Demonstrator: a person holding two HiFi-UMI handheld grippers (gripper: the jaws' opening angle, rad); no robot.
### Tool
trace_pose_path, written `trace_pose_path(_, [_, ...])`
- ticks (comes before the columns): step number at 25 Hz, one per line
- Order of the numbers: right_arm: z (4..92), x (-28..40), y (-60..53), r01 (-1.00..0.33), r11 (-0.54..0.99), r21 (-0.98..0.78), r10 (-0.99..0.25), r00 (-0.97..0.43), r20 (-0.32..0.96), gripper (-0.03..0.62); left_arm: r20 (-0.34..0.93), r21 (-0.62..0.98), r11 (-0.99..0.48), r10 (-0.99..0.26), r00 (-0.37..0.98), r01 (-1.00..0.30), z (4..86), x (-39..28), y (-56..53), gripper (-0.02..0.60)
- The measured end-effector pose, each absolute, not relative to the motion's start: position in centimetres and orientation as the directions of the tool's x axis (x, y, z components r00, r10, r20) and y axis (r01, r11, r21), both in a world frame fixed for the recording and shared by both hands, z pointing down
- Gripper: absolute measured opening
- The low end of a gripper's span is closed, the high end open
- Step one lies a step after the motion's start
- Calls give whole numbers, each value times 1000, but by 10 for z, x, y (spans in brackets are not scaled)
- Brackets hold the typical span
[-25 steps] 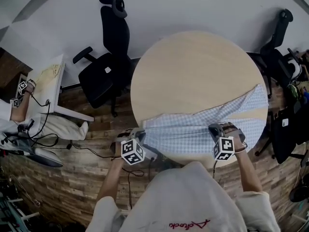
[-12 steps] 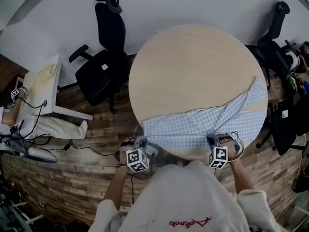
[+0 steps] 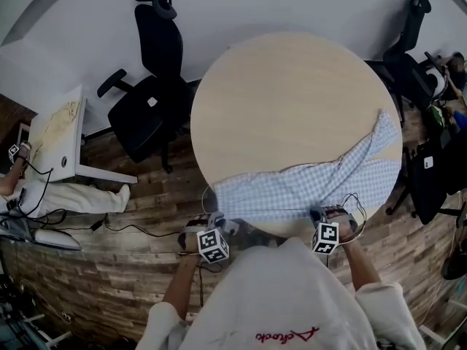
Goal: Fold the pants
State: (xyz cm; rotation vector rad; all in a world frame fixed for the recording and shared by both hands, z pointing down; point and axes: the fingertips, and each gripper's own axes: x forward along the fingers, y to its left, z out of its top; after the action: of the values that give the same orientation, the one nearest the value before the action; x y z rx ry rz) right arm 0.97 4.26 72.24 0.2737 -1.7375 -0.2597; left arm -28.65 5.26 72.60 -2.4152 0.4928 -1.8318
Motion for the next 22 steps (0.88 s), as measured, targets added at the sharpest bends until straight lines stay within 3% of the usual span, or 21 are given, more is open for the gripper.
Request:
trace_pose_path(7, [731,10,52,-77,956,283,-292,-155,944,35,933,-199,-954,-255,255,-226,734,-290,65,65])
trace_pose_path(11, [721,6,50,-143,938,316,-337,-165,927,35,908,-218,-942,-291,303,-254,722,-289,67,75])
trace_pose_path(16, [701,6,40,-355,874,333,-430,-246,869,34,830,-256,-891,-402,387,-375,698,-272,53,75])
trace_pose_path(22, [660,30,18,-726,669,159,-571,-366,735,29,734,-153,-828,-461,499,-539,663,-219,37,34])
